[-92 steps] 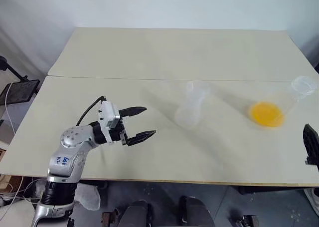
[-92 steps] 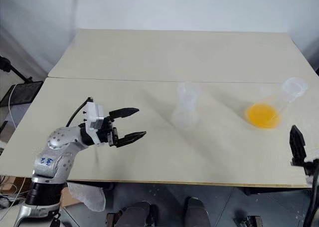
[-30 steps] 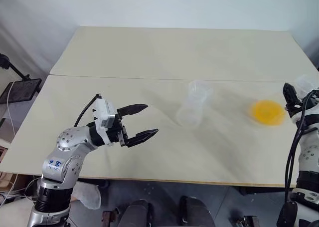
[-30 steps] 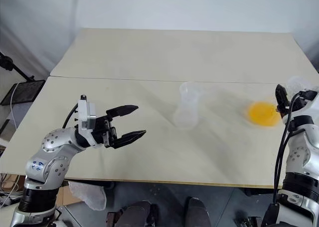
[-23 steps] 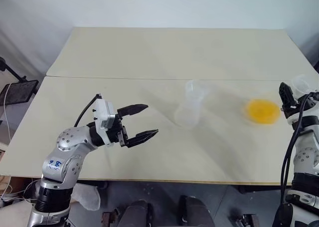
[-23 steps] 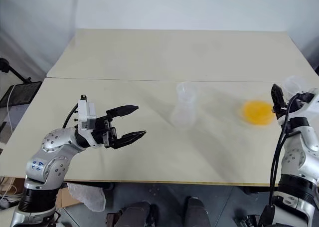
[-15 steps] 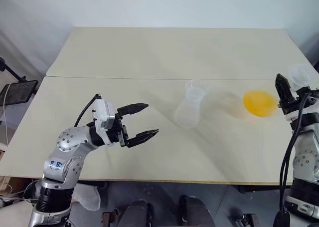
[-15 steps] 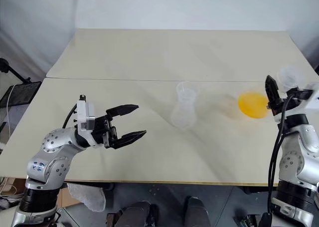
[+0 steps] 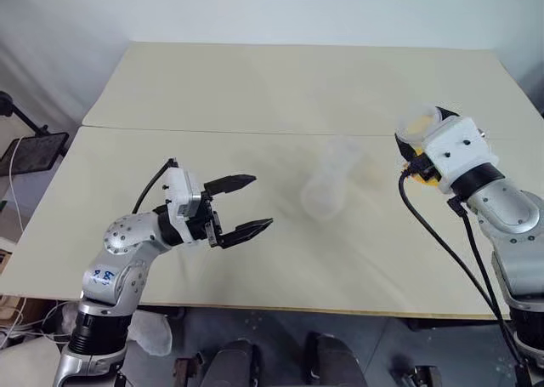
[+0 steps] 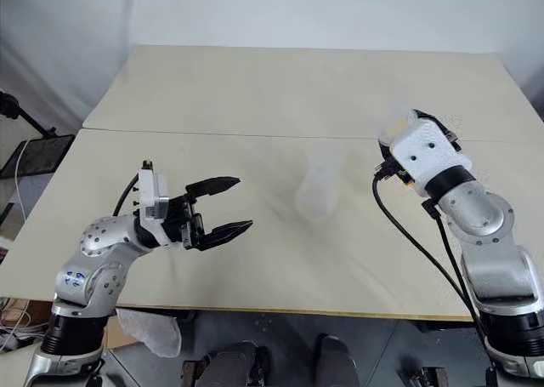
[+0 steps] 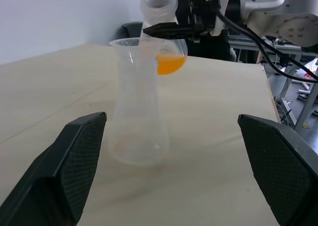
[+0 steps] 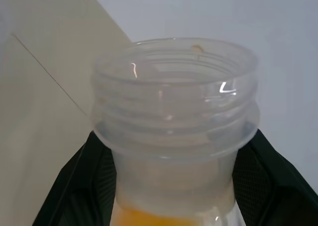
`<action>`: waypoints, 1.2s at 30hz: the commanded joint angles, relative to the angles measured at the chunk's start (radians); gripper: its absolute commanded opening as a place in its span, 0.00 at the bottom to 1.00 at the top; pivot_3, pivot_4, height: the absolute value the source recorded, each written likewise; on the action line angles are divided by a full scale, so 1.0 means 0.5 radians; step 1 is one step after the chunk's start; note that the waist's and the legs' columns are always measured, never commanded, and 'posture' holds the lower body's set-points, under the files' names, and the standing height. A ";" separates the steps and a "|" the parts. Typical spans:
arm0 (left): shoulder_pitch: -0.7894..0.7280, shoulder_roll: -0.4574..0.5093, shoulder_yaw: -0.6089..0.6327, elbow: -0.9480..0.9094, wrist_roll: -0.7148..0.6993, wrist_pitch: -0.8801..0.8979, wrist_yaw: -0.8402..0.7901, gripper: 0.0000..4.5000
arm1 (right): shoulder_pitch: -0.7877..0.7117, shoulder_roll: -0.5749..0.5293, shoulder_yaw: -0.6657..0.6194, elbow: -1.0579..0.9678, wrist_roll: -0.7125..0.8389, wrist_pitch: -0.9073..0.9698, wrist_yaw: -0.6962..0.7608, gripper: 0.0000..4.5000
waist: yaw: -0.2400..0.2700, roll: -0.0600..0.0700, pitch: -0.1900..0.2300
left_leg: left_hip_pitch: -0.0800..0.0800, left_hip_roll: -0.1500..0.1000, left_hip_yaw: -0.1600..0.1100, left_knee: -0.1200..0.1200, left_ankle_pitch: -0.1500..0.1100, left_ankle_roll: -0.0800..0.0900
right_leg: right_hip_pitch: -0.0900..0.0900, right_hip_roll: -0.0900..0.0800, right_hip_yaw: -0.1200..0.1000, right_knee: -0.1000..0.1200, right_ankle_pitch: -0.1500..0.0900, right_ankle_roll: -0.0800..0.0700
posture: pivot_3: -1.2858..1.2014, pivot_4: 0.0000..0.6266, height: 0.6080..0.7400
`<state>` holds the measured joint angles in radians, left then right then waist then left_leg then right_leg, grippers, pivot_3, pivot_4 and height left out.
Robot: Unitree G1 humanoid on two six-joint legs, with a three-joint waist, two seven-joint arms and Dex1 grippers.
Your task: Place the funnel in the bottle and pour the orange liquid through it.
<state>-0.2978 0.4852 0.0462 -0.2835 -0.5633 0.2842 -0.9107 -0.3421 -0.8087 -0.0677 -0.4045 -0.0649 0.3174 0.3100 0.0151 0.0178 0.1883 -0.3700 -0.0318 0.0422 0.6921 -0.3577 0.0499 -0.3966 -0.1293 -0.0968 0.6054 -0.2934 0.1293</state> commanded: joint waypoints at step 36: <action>-0.023 -0.078 -0.028 0.062 0.076 -0.133 0.044 1.00 | -0.226 0.052 0.205 0.179 -1.227 -0.791 -0.150 0.58 | 0.010 0.000 0.000 | 0.000 0.001 -0.008 0.002 0.002 -0.002 | 0.005 0.000 -0.013 0.000 0.000 0.000 | 0.52 0.24 1.00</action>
<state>-0.3081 0.4424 0.0231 -0.2261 -0.5238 0.2356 -0.8879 -0.4260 -0.7828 0.0584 -0.2873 -0.6605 -0.0667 0.2582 0.0199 0.0177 0.1884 -0.3701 -0.0313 0.0381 0.6933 -0.3569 0.0490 -0.3941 -0.1291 -0.1035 0.6056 -0.2934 0.1293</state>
